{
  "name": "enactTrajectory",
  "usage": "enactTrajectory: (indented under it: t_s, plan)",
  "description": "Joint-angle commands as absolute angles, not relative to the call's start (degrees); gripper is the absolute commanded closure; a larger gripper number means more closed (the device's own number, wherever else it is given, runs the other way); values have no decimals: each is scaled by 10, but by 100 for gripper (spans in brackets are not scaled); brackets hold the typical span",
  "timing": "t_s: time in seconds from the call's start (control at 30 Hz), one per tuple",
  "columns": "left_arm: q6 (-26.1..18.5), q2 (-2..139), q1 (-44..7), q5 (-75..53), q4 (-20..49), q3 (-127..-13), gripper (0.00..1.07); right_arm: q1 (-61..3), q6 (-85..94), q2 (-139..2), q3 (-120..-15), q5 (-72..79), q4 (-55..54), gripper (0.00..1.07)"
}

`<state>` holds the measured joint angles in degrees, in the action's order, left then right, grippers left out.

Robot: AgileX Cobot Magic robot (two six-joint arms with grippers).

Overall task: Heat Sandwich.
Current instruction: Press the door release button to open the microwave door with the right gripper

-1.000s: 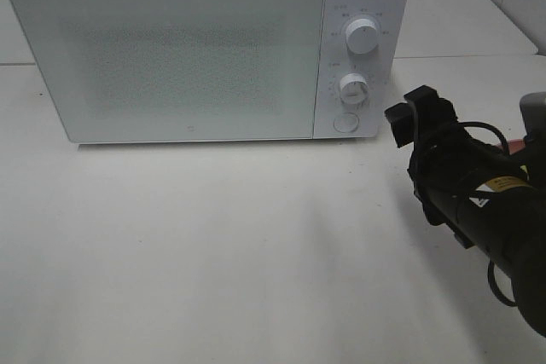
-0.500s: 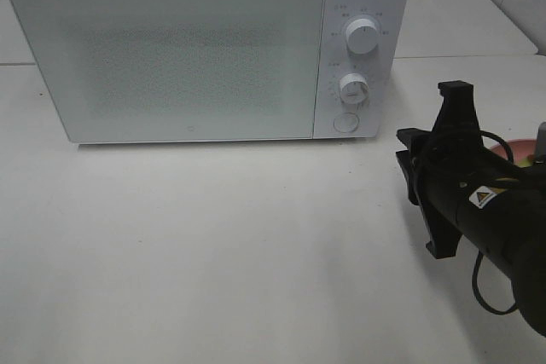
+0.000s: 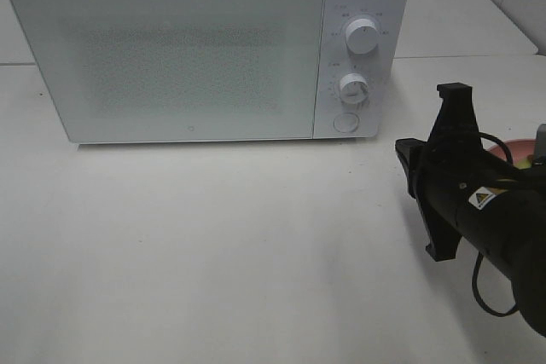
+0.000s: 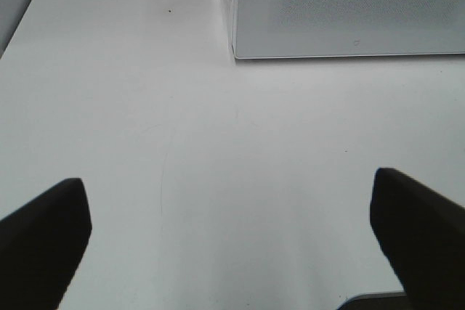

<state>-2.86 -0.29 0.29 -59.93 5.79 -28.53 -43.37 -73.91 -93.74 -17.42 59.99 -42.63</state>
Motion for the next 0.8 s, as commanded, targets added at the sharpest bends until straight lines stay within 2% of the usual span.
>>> enactTrajectory:
  t_s: [0.03, 0.53, 0.8]
  plan:
    - [-25, -19, 5, -595, 61, -283, 1, -434, -740, -939, -175, 579, -428, 105]
    - [-25, -19, 5, -595, 61, -283, 1, -433, -772, -1016, -221, 579, -413, 107]
    - [-25, -19, 5, -595, 61, -283, 1, -379, -783, -1059, -272, 556, -353, 107]
